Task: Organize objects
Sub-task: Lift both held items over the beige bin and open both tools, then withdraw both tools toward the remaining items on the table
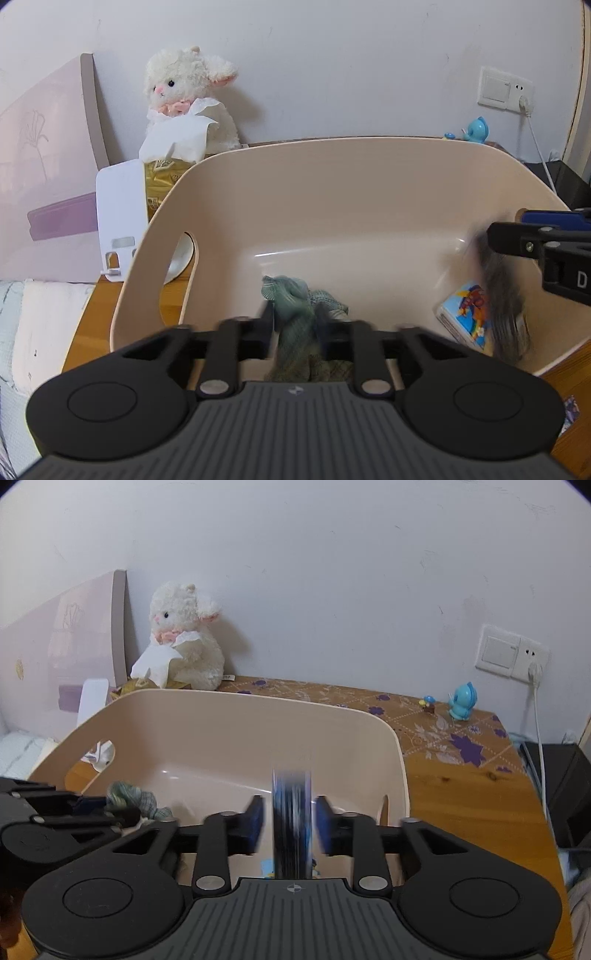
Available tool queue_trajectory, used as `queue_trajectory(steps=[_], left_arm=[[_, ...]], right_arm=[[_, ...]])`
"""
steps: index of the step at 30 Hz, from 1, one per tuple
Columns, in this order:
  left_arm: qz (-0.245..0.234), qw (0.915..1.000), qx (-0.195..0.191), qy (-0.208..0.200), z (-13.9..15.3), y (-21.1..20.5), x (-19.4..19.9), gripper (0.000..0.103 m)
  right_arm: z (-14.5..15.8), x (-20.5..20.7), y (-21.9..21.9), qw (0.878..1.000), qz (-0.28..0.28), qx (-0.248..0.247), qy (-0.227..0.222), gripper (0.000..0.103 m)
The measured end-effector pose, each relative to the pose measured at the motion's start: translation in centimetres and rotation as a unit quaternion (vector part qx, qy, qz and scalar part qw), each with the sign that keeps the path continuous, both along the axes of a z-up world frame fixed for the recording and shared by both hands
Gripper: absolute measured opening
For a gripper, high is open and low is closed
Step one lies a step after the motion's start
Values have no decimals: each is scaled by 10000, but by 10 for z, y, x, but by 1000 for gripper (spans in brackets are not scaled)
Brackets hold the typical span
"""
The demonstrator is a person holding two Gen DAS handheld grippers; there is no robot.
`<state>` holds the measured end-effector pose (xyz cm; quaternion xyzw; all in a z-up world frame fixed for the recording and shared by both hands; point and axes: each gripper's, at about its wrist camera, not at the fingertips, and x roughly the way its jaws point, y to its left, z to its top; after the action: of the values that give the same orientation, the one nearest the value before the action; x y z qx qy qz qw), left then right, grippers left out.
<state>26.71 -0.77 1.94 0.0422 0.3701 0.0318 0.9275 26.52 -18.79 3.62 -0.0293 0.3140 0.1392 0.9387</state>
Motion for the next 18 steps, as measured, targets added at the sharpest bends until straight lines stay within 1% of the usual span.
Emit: queue_trajectory(steps=[1, 2, 4, 5, 6, 7, 8, 11, 14, 16, 18], left_arm=[[28, 10000, -12, -56, 3, 1, -3, 54], [38, 9999, -5, -132, 6, 2, -7, 60], [15, 9996, 53, -290, 14, 0, -16, 74], [39, 9994, 74, -347, 18, 0, -20, 76], [54, 9991, 85, -407, 22, -1, -24, 78], [49, 9990, 91, -446, 27, -1, -28, 78], [32, 9989, 89, -460, 31, -2, -31, 78], [6, 9986, 117, -517, 41, -4, -43, 80], [50, 9979, 147, -621, 51, -4, -56, 84], [70, 9977, 77, -675, 56, 0, -67, 91], [66, 9975, 29, -709, 59, 3, -77, 92]], right_arm=[[2, -3, -2, 10000, -36, 40, -35, 60], [5, -7, -5, 9999, -72, 68, -105, 68], [13, -16, -8, 9996, -77, 85, -247, 73], [18, -21, -11, 9994, -71, 99, -310, 79], [22, -26, -13, 9992, -66, 121, -367, 83], [27, -31, -15, 9989, -61, 169, -427, 95], [31, -35, -18, 9986, -45, 243, -472, 103], [41, -49, -26, 9980, -13, 404, -493, 103], [47, -63, -30, 9980, -3, 328, -541, 103], [48, -74, -34, 9980, -4, 236, -590, 103], [47, -84, -38, 9980, -7, 225, -583, 103]])
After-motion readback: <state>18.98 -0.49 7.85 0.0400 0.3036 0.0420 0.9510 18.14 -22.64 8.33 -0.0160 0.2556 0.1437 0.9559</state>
